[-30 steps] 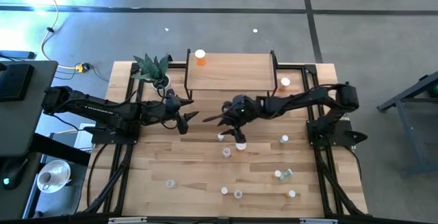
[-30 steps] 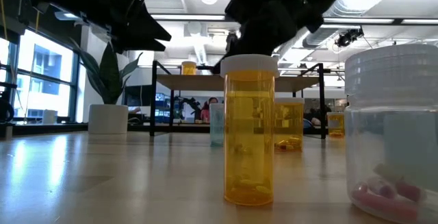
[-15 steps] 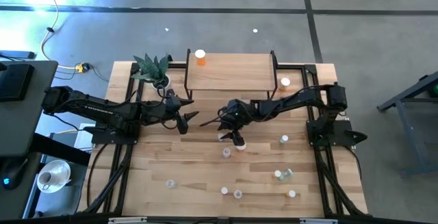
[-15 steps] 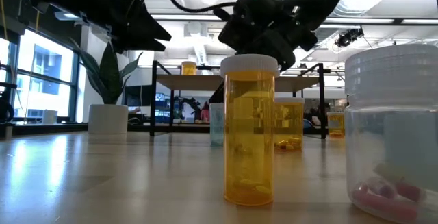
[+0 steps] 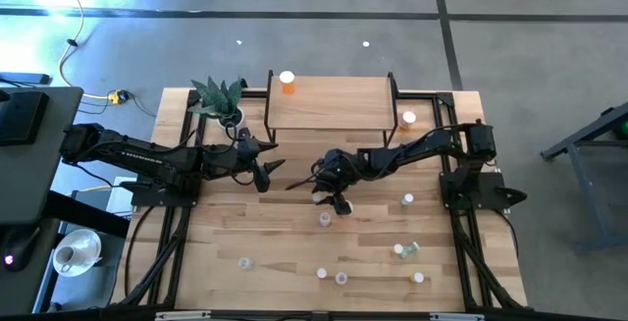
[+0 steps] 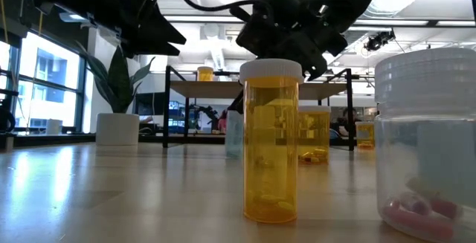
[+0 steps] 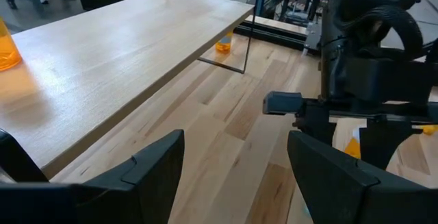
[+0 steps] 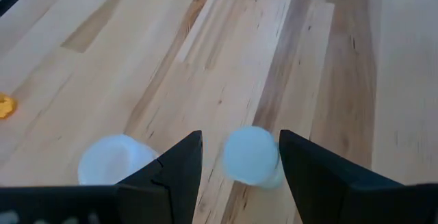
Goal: Pick and place medicine bottles onto shelf by color
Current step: Put the top left green pill bottle on the shelf
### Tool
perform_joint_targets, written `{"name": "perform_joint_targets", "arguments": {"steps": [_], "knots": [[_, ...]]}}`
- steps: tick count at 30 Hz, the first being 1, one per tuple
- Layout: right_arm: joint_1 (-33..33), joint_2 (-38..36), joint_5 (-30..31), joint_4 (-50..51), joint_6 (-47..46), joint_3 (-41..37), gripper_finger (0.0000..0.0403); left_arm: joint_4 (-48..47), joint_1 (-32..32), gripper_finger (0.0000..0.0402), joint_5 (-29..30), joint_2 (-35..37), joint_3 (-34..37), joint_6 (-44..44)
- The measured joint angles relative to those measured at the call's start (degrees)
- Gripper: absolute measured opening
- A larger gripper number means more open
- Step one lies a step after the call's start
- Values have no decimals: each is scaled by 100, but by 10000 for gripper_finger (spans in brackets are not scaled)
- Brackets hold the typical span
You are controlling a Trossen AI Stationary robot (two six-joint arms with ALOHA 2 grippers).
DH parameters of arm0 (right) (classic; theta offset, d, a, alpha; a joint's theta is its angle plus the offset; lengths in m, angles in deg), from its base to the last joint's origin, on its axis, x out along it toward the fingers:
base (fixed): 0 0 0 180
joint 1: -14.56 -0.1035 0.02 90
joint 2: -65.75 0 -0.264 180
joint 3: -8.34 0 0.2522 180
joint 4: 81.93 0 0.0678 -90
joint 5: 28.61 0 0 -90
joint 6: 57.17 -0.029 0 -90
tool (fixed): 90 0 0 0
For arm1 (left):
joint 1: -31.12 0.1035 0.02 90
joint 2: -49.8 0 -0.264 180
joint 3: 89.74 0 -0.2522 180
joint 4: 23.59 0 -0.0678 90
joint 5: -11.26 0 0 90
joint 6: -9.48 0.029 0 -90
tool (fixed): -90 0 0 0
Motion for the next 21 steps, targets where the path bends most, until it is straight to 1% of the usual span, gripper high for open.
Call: {"name": "perform_joint_targets", "arguments": {"steps": [12, 21], "knots": [[43, 106, 38, -91, -52, -7, 185, -2, 2, 250, 0, 0, 0, 15], [44, 177, 225, -207, -58, -7, 184, -6, 0, 250, -1, 0, 0, 15]]}}
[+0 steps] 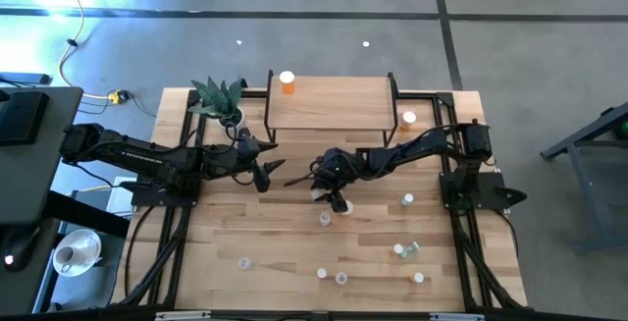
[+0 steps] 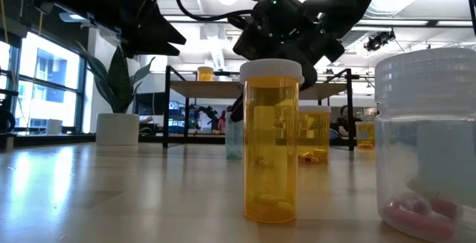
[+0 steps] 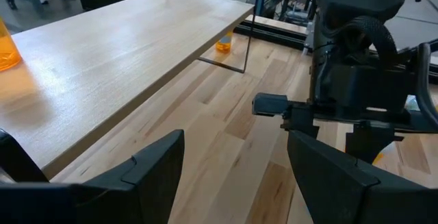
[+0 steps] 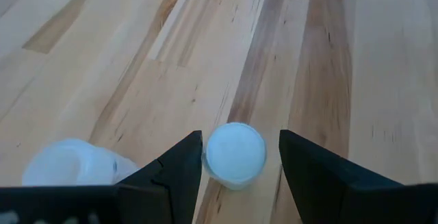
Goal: Pick and place medicine bottles onto shelf by color
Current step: Put the top left green pill bottle on the shelf
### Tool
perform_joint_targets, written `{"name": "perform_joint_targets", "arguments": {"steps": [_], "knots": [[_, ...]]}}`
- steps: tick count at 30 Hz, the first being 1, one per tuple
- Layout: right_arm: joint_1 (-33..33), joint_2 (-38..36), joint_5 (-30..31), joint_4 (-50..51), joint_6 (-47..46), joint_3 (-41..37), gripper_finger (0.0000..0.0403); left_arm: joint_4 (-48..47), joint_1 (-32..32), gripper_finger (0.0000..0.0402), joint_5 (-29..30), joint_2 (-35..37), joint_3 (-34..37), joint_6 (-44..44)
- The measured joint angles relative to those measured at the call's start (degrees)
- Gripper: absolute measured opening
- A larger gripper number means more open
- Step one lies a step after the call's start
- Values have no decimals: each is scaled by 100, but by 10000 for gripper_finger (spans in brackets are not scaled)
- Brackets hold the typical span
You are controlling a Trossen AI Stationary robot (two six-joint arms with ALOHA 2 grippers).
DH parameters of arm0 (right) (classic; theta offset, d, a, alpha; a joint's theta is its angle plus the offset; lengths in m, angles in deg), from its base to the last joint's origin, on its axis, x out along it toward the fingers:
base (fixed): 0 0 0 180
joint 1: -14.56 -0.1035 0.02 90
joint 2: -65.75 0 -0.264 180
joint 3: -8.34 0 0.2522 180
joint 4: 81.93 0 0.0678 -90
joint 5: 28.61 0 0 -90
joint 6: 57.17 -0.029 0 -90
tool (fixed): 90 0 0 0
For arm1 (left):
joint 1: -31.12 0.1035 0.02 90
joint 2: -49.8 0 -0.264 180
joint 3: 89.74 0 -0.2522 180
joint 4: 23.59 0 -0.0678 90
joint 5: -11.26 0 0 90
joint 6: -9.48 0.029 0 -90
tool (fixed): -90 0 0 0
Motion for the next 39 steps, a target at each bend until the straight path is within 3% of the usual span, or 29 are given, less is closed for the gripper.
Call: {"name": "perform_joint_targets", "arguments": {"steps": [10, 18, 26, 32, 39], "knots": [[1, -2, -9, 54, 5, 0, 102, -5, 0, 250, -1, 0, 0, 2], [200, -248, -13, 152, 69, 0, 102, -9, 0, 250, -1, 0, 0, 2], [773, -1419, 113, 521, 350, 0, 103, -42, 1, 250, -1, 0, 0, 3], [1425, -2471, 701, 600, 365, 0, 103, -39, 0, 250, -1, 0, -2, 4], [2302, -3524, 1817, 746, 331, 2, 103, -41, 0, 250, -3, 0, -2, 4]]}}
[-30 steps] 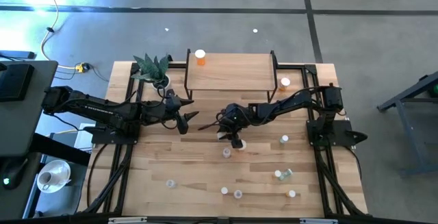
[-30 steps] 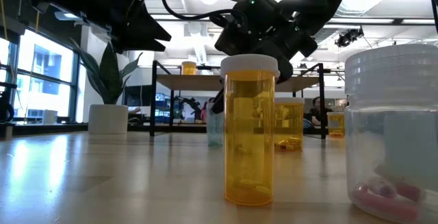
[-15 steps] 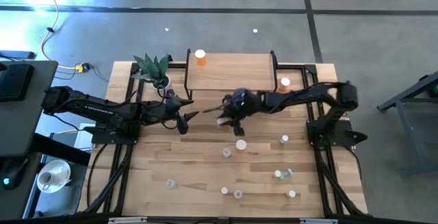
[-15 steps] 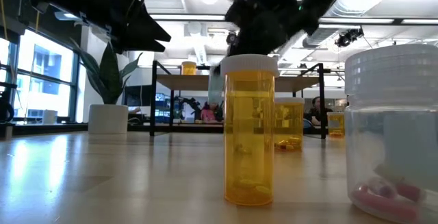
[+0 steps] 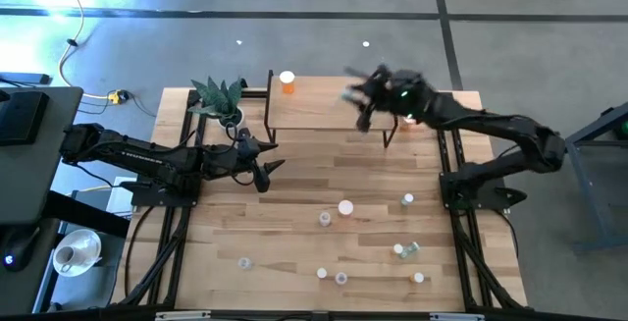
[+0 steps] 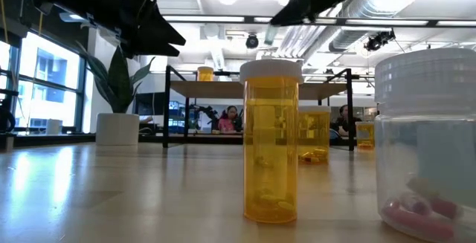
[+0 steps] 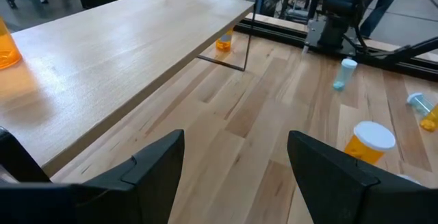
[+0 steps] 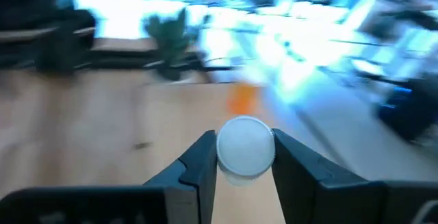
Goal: Pick and place medicine bottles onto shelf by color
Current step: Put the top left green pill bottle on the shelf
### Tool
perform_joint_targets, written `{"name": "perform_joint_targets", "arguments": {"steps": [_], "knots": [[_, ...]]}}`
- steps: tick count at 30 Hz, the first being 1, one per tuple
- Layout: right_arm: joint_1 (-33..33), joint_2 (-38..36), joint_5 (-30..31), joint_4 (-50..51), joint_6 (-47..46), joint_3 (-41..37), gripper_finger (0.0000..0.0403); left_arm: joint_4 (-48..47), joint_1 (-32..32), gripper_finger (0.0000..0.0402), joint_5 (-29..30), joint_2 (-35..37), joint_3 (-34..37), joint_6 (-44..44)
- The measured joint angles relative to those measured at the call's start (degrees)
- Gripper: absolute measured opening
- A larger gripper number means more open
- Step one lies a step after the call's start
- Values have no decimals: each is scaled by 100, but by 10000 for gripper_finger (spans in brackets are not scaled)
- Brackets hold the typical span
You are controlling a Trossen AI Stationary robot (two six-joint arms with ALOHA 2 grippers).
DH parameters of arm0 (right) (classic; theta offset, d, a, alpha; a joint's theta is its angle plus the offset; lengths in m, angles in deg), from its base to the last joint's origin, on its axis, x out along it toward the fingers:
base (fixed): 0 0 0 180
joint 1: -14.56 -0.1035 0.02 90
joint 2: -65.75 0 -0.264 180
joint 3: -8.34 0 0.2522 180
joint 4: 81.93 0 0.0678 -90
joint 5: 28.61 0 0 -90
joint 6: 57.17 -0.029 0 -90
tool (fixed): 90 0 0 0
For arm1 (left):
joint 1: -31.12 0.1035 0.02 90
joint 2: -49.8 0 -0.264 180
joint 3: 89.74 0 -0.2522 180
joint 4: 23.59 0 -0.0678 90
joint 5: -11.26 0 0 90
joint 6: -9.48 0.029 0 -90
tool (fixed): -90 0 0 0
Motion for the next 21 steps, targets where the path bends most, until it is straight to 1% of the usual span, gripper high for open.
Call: {"name": "perform_joint_targets", "arguments": {"steps": [5, 9, 14, 16, 21], "knots": [[655, -432, 350, 10, -362, 0, 103, 2, 1, 250, 0, 0, 0, 0], [1140, -545, 489, 187, -811, 0, 103, 2, 0, 250, 0, 0, 0, 0], [1586, -447, 493, 768, -1496, 0, 103, 2, 0, 250, 0, 0, 0, 0], [1690, -355, 492, 1048, -1651, 0, 103, 2, 0, 250, 0, 0, 0, 0], [1764, -117, 479, 1386, -1795, 0, 103, 2, 0, 250, 0, 0, 0, 0]]}}
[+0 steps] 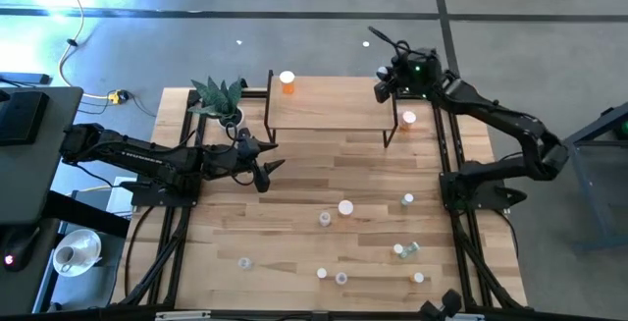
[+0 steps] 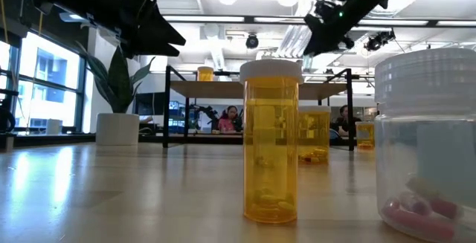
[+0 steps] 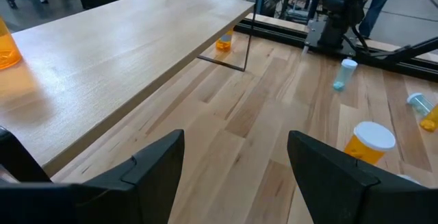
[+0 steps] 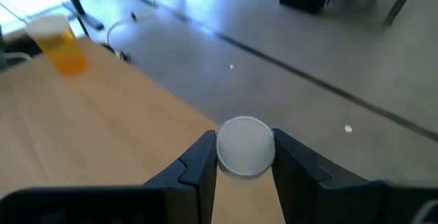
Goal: Pick and place medicine bottles onto shelf by color
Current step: Put the top left green pill bottle on the shelf
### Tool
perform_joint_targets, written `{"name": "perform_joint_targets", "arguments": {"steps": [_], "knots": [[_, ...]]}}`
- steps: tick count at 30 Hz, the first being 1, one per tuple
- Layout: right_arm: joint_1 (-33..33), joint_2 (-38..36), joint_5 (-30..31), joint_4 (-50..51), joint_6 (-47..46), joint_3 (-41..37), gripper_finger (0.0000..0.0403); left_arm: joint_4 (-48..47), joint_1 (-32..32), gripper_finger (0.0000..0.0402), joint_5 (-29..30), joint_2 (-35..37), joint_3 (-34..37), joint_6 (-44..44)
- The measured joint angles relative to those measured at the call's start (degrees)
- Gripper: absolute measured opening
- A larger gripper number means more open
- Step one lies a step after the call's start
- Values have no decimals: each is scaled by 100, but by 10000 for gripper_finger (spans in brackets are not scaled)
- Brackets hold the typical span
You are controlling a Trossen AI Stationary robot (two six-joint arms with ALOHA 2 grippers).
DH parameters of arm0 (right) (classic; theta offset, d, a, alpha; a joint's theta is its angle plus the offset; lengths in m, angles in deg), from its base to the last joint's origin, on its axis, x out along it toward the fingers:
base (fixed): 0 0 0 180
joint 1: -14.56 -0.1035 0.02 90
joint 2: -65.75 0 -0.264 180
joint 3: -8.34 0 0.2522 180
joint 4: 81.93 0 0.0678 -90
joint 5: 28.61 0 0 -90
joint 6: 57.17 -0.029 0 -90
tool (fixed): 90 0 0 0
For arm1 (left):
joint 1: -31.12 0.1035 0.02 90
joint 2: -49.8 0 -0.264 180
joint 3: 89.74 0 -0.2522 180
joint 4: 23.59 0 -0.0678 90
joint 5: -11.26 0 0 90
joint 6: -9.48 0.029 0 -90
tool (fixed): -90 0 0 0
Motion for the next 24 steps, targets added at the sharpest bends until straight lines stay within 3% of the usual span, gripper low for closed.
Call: {"name": "perform_joint_targets", "arguments": {"steps": [13, 24], "knots": [[-2, 550, -53, 352, -133, 0, 103, 2, 0, 250, 0, 0, 0, -2], [-2, 555, -53, 527, -177, 2, 104, 2, 0, 250, 0, 0, 0, -7]]}}
